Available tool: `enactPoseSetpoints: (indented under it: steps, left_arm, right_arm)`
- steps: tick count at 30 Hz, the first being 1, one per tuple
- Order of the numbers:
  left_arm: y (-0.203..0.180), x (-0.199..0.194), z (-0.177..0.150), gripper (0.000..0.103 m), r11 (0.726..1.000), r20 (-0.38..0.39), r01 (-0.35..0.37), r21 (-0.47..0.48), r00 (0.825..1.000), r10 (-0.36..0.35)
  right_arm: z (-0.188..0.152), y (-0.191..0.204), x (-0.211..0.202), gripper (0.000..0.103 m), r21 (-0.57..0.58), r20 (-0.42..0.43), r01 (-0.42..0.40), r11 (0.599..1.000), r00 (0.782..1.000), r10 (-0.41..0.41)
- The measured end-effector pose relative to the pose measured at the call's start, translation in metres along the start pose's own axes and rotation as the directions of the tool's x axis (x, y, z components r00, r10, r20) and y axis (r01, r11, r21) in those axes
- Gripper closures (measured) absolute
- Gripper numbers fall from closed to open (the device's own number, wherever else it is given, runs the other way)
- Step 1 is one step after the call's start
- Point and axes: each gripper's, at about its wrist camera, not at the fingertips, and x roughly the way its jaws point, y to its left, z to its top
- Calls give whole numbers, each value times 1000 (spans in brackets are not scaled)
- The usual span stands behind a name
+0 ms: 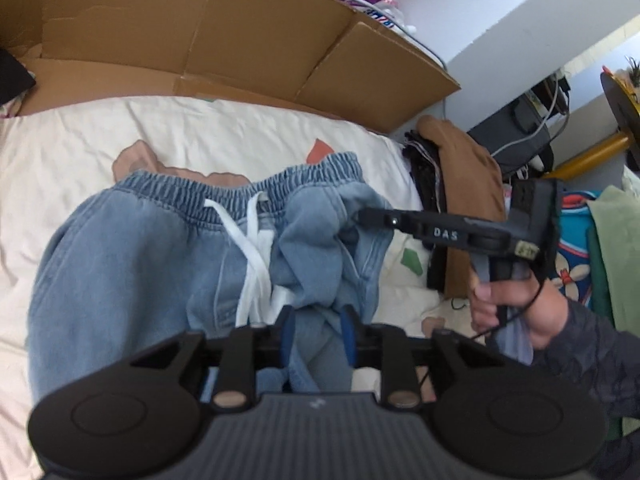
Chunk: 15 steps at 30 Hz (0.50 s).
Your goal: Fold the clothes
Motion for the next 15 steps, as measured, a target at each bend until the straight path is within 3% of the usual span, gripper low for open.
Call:
enactPoseSetpoints:
  steps: [5,7,15]
  left_arm:
    - [24,-21,9,73,994,52,-114,-2,992,113]
    - [35,-28,17,67,987,72,-160,-4,985,160]
    - [82,-33,49,67,954,126,-298,-31,946,299]
  right_arm:
    - [1,2,0,96,-13,-3,4,1000,1000,-4]
    - [1,2,0,96,-18,-4,5,1000,1000,-5]
    - [1,3,1,96,-26,-5,8,1000,1000,-9]
